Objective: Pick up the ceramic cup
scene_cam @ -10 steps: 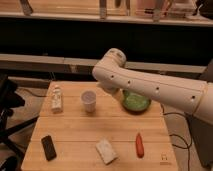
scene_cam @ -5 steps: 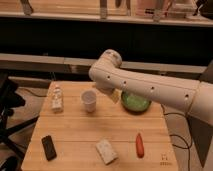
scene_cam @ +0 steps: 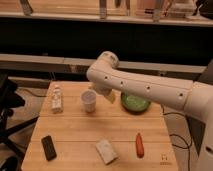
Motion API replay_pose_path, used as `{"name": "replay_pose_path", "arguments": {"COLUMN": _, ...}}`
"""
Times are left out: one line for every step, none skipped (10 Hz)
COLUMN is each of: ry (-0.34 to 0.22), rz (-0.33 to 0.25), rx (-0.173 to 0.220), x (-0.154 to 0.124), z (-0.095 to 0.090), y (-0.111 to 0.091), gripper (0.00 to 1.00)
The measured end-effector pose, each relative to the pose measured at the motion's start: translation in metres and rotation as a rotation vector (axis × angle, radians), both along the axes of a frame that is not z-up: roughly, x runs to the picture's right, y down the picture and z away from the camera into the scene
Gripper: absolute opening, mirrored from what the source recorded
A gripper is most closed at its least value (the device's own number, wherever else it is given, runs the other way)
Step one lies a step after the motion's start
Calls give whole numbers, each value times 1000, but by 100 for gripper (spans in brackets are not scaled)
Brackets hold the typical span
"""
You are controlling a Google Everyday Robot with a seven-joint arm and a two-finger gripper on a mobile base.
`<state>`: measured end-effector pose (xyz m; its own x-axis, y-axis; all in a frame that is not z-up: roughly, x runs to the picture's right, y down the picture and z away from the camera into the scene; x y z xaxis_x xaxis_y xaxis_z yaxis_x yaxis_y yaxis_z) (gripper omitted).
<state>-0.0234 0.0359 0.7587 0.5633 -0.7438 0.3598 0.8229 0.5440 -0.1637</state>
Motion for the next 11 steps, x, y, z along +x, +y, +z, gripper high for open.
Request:
{"name": "replay_pose_path", "arguments": {"ry": -8, "rz": -5, "rx": -3, "x": -3, "z": 3, "y": 1, "gripper": 80}}
{"name": "replay_pose_path", "arguments": {"ry": -17, "rz": -13, "rx": -4, "x": -3, "z": 5, "y": 1, "gripper": 80}}
{"name": "replay_pose_path", "arguments": {"ry": -25, "rz": -21, "rx": -5, "x": -6, "z": 7, "y": 1, "gripper": 80}}
{"name": "replay_pose_path", "arguments": {"ry": -34, "rz": -27, "rx": -7, "x": -11, "z": 9, "y": 2, "gripper": 80}}
{"name": "replay_pose_path", "arguments": {"ry": -38, "rz": -34, "rx": -10, "x": -10, "z": 13, "y": 2, "gripper": 80}}
{"name": "replay_pose_path", "arguments": {"ry": -42, "rz": -42, "rx": -16, "x": -10, "z": 20, "y": 5, "gripper": 80}}
{"name": "replay_pose_path", "arguments": {"ry": -53, "rz": -54, "rx": -21, "x": -19, "z": 29, "y": 9, "gripper": 80}}
{"name": "replay_pose_path", "arguments": {"ry": -61, "rz": -63, "rx": -23, "x": -25, "z": 34, "y": 11, "gripper": 80}}
{"name": "replay_pose_path", "arguments": {"ry": -68, "rz": -69, "rx": -21, "x": -26, "z": 36, "y": 10, "gripper": 80}}
{"name": "replay_pose_path", "arguments": {"ry": -71, "rz": -72, "rx": -21, "x": -24, "z": 38, "y": 7, "gripper": 80}}
{"name": "replay_pose_path", "arguments": {"ry": -80, "rz": -81, "rx": -24, "x": -28, "z": 41, "y": 7, "gripper": 80}}
